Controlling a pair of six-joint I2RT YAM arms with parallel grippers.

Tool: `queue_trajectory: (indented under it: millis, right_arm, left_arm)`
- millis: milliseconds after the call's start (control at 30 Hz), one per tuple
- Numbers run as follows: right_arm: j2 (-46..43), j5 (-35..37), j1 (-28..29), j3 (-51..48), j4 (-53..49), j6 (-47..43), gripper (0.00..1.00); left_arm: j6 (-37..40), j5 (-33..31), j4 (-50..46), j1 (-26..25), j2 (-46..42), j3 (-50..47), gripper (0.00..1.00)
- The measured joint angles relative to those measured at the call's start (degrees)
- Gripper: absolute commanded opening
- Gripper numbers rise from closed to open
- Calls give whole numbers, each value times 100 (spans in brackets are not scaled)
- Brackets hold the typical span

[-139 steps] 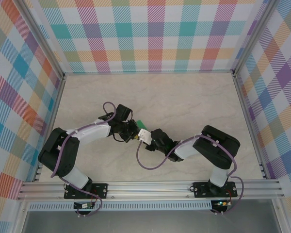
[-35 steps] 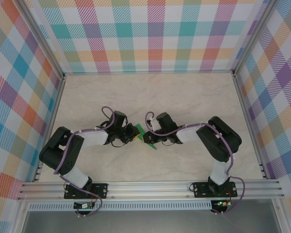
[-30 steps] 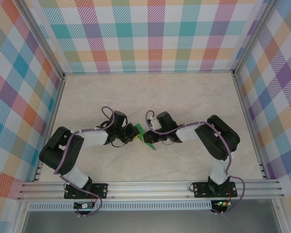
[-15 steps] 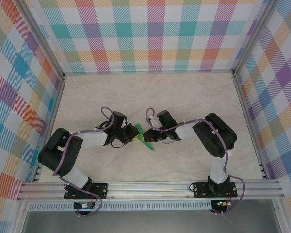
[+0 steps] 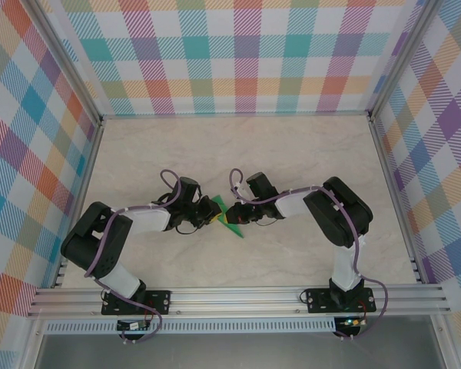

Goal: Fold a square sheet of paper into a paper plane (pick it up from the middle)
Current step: Fold the wing for the fifth time at the center of the table.

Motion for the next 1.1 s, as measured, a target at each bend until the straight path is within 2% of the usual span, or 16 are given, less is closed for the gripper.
queue_trajectory:
  millis: [367, 700, 1100]
  right_arm:
    - [26, -37, -2, 92, -155, -22, 10]
    - [-22, -223, -2, 190, -323, 7, 28]
    - [-398, -22, -2, 243, -1226, -66, 27]
  left_arm:
    - [188, -22, 15, -17, 129, 28, 11]
    - [214, -87, -9, -20, 203, 28, 10]
    - [299, -109, -28, -22, 203, 28, 10]
